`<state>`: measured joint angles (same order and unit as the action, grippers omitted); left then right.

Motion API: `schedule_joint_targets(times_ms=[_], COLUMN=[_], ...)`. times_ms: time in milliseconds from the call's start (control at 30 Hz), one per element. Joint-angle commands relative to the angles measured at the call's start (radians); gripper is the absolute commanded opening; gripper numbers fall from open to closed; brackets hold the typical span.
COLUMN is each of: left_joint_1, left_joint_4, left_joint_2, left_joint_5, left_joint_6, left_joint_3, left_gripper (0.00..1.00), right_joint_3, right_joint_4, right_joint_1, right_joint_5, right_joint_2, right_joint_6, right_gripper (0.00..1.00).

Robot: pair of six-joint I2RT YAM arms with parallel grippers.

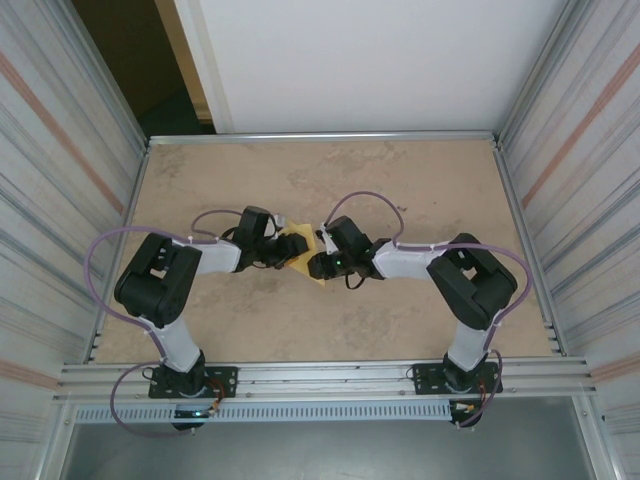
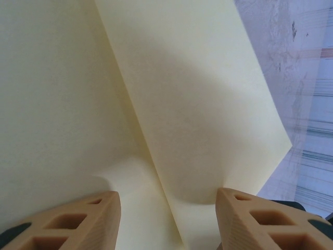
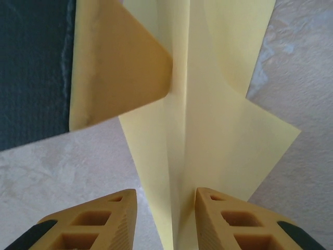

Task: Fold a paper plane with a square sheet of paper (pick it up from the middle)
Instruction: Fourth fold the wing at the center of the table.

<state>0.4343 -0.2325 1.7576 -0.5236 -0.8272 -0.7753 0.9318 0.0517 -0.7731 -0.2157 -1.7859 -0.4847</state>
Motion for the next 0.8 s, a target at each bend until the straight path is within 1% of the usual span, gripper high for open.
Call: schedule_joint_targets(times_ms=[0,167,300,467,767], left_joint_1=[0.009,0.009,0.009,0.010,0.009], left_joint_4=[0.071,0.066,0.064,0.062,0.035], left_joint_2=[0.051,0.055,0.054,0.052,0.031], left_joint_5=[0.047,0.043,0.042,0.042,0.040], left_joint_6=[0.005,0.003,0.001,0.000,-0.010], left_joint_3=[0.019,0.020,0.020,0.025,0.039], left_gripper=[0.52,0.52,0.52,0.51,0.51], right_joint_3=[0.030,0.047,0.058,0.047,0.039], right_joint_4=[-0.040,-0.041,-0.040,-0.017,-0.002], right_joint_1=[-0.008,-0.008,-0.009,-0.009,-0.008], right_joint_5=[0.072,0.079,0.063,0.041,0.016], right_joint_2=[-0.029,-0.047,-0.058,-0.052,-0.053], right_joint_6=[0.021,0.022,0.024,0.028,0.039], right_gripper=[0.34,0.30,0.24,0.20,0.10])
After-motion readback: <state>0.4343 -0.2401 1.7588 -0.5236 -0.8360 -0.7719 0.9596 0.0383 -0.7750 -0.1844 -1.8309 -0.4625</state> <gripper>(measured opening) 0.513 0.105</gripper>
